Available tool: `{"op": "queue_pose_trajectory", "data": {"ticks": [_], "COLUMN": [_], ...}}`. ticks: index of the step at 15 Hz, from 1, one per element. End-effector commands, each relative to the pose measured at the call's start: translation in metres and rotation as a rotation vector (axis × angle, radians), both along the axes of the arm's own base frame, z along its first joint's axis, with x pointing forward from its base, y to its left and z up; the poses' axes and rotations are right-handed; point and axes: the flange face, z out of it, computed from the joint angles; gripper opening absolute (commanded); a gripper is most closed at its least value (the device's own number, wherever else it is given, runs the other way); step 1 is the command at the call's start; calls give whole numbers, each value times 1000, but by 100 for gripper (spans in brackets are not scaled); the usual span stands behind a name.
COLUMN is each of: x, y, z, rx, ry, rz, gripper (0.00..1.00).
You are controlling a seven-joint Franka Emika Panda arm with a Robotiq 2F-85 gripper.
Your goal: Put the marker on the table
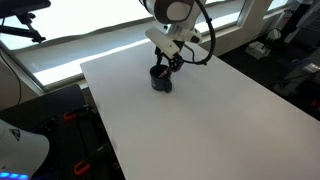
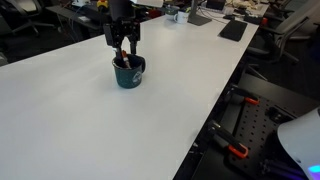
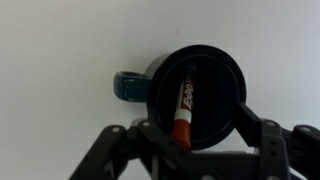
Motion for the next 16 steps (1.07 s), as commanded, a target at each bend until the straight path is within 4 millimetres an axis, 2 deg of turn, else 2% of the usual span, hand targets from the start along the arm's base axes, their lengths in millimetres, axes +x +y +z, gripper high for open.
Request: {"op": "queue_pose_trajectory", "data": {"ticks": [1, 5, 7, 9, 10, 16], "x": [4, 4, 4, 4, 5, 15], "y": [1, 1, 2, 3, 6, 27], "z": [1, -1, 0, 2, 3, 14], "rx": [-16, -58, -78, -89, -94, -115], "ry": [13, 28, 30, 32, 28, -10], "rz": [33, 30, 27, 37, 44, 111], "gripper": [73, 71, 63, 60, 64, 67]}}
